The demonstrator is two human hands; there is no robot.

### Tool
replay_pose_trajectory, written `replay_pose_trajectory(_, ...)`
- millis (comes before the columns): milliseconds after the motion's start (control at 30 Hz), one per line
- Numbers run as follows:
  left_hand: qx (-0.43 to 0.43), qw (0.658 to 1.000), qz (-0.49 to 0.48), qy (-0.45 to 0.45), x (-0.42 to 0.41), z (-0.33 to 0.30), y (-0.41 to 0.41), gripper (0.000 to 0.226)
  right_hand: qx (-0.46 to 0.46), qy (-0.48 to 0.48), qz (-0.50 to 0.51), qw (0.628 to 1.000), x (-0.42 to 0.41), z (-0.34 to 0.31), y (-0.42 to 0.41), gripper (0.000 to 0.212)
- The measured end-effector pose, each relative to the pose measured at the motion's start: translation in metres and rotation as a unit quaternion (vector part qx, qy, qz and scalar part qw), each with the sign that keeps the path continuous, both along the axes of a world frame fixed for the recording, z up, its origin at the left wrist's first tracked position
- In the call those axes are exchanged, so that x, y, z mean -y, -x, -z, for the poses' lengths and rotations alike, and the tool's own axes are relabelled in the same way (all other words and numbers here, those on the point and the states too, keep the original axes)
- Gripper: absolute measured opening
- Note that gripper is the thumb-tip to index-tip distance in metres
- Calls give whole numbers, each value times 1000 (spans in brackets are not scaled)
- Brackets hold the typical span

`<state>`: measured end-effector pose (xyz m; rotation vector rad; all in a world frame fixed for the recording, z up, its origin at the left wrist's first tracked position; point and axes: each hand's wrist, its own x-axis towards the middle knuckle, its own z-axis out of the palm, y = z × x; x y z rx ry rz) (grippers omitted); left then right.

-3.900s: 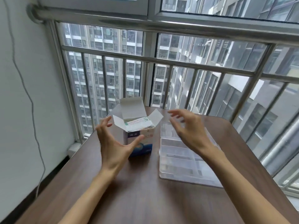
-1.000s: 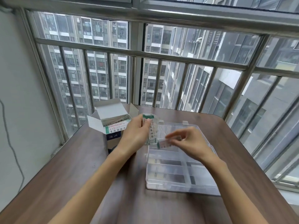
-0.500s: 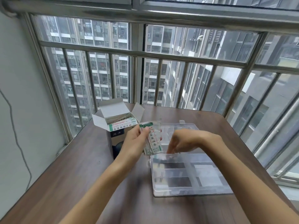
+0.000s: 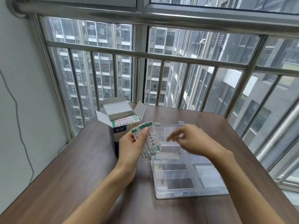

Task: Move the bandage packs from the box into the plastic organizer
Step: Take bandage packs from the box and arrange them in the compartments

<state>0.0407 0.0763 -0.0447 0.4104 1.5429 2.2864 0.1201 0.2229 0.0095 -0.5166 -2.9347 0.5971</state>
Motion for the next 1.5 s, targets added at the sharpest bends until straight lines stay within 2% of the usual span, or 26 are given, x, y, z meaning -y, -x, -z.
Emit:
replay_pose_trajectory(67,-13,999,-32,-11,-1,0,-1,13,-99,167,22,981,8,-2,0,19)
replay_pose_trajectory(100,-18,999,-38,-14,-1,0,-1,13,-99,237,23,966,15,-1,1,25)
replay_pose_trajectory(133,-20,999,-37,-15,-1,0,-2,13,-88,266,19,960,21,2,3,29)
replay_pose_trajectory(233,11,1000,6,-25,-1,-2,-4,12,-134,279,38,950,31,12,8,23)
replay_pose_trajectory(333,33,997,55,-33,-1,-1,-3,15,-182,310,67,931,27,13,8,6)
replay_pose_trajectory(500,-11,999,39,-20,-1,1,-2,15,-144,403,76,900,20,12,6,1)
replay_pose_trajectory(600,-4,999,37,-22,-1,2,0,14,-134,437,83,886,17,13,7,9)
replay_pose_trajectory(667,3,1000,18,-22,-1,3,3,13,-158,396,81,901,9,12,6,12)
replay_pose_trajectory(733,6,1000,-7,-14,1,3,6,12,-173,253,81,949,-6,7,4,17)
replay_pose_trajectory(800,1,1000,-19,-7,3,2,9,12,-96,114,46,988,-16,3,5,19)
replay_pose_trajectory(867,-5,1000,-22,5,4,2,11,12,25,47,-11,999,-15,2,8,20)
replay_pose_trajectory(967,4,1000,-16,10,4,4,10,13,144,-10,-89,985,-6,3,17,22)
replay_pose_trajectory(1067,18,1000,-5,6,3,5,9,13,192,-10,-108,975,0,2,23,23)
replay_pose_trajectory(1133,26,1000,4,2,3,5,9,13,158,-51,-78,983,1,6,25,16)
replay_pose_trajectory(1233,31,999,14,-1,2,5,10,15,99,-180,-43,978,6,13,25,14)
replay_pose_trajectory(1400,36,999,24,4,3,6,8,14,136,-335,-103,927,16,5,23,24)
replay_pose_trajectory(1500,37,999,27,9,4,5,7,12,114,-363,-139,914,21,6,26,14)
